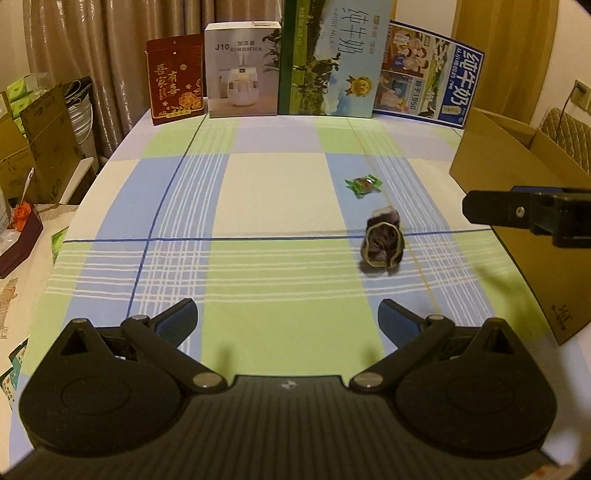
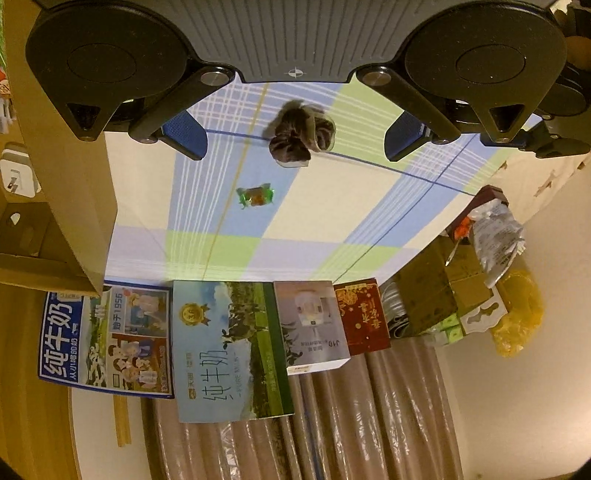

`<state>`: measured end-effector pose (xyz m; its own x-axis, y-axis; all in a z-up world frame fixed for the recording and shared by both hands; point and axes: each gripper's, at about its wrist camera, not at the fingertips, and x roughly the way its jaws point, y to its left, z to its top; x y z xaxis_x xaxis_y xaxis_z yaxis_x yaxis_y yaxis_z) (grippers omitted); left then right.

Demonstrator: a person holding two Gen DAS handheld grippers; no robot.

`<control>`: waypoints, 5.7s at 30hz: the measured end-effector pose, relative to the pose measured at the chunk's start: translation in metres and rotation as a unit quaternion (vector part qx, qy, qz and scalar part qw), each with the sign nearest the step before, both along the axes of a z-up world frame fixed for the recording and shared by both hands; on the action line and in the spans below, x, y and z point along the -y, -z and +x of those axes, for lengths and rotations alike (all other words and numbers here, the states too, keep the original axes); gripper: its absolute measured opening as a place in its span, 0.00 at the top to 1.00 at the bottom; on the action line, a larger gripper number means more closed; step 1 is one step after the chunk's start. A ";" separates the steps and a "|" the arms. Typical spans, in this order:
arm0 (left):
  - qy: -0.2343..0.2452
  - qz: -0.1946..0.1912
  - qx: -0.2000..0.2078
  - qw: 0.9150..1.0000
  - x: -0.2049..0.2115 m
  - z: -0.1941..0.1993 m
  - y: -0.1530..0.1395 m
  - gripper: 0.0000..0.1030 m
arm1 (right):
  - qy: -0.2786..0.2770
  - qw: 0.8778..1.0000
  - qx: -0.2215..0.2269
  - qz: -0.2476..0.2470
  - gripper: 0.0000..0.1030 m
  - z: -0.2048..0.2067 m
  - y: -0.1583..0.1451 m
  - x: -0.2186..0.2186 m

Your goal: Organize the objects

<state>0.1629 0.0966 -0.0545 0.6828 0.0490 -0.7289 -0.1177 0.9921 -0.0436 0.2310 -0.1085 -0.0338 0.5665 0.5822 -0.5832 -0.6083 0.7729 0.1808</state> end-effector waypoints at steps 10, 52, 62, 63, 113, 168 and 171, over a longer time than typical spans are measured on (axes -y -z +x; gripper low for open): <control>0.019 0.024 0.004 1.000 -0.005 0.010 -0.001 0.01 | -0.020 0.999 -0.002 -0.033 0.03 0.011 0.012 -0.006; -0.009 0.019 0.018 1.000 -0.031 0.089 0.015 0.01 | -0.134 0.987 -0.010 -0.089 0.89 0.069 0.073 -0.056; 0.040 0.016 0.029 0.999 -0.015 0.112 0.023 0.08 | 0.012 0.995 -0.037 -0.091 0.93 0.096 0.052 -0.023; 0.052 0.018 0.026 0.998 -0.012 0.116 0.025 0.10 | 0.022 0.995 -0.043 -0.092 0.93 0.099 0.054 -0.021; 0.192 0.039 0.045 0.980 0.032 0.158 0.034 0.18 | 0.098 0.990 -0.090 -0.042 0.64 0.125 0.067 0.019; 0.126 0.033 0.041 0.991 -0.030 0.146 0.041 0.17 | -0.142 0.984 -0.033 -0.098 0.42 0.080 0.081 -0.038; 0.127 0.032 0.044 0.990 -0.030 0.146 0.040 0.17 | -0.135 0.985 -0.041 -0.096 0.71 0.082 0.084 -0.039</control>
<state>0.3088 0.1263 -0.0943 0.7395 -0.0884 -0.6673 0.1384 0.9901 0.0222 0.3127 -0.0691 -0.1174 0.3527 0.5806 -0.7338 -0.7863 0.6091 0.1040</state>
